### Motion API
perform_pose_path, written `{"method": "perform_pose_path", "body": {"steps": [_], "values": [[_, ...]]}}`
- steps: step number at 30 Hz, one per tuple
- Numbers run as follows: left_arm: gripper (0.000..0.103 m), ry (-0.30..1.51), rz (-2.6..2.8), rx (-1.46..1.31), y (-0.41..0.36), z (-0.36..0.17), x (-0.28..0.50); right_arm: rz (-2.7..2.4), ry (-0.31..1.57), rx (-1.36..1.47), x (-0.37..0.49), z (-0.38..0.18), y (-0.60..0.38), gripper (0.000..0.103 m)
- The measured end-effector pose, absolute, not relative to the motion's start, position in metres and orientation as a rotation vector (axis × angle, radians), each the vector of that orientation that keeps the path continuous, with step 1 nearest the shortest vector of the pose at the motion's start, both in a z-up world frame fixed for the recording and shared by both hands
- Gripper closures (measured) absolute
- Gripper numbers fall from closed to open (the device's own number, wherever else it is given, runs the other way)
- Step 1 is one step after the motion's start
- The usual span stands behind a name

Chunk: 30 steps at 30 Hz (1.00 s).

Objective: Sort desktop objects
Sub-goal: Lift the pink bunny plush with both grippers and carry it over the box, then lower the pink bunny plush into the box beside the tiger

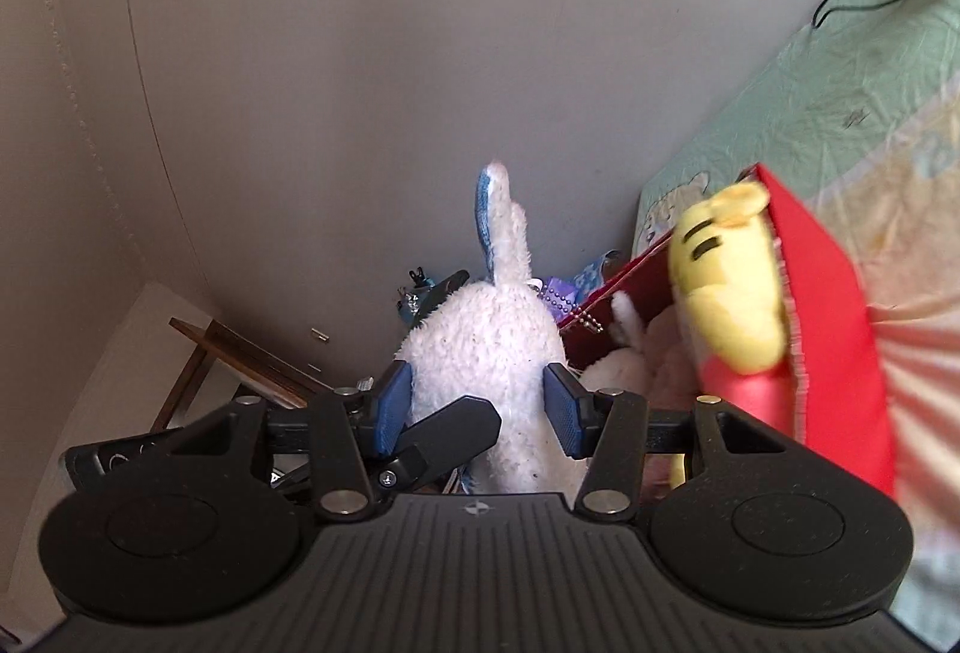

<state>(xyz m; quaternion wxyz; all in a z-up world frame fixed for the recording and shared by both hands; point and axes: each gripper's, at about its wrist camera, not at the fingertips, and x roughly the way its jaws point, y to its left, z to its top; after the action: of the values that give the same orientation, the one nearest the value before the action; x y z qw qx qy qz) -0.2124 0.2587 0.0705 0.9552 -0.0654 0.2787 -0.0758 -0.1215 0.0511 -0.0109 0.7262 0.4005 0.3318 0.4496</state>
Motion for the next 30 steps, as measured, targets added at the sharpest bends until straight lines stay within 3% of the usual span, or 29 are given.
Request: {"method": "perform_pose_path", "body": {"steps": [19, 30], "values": [[0.027, 0.722, -0.125, -0.231, 0.328, 0.008, -0.163, 0.852, 0.826, 0.803, -0.096, -0.048, 0.103, 0.054], [0.024, 0.730, -0.159, -0.135, 0.310, -0.009, -0.156, 0.704, 0.826, 0.651, -0.109, -0.045, 0.101, 0.065]]}}
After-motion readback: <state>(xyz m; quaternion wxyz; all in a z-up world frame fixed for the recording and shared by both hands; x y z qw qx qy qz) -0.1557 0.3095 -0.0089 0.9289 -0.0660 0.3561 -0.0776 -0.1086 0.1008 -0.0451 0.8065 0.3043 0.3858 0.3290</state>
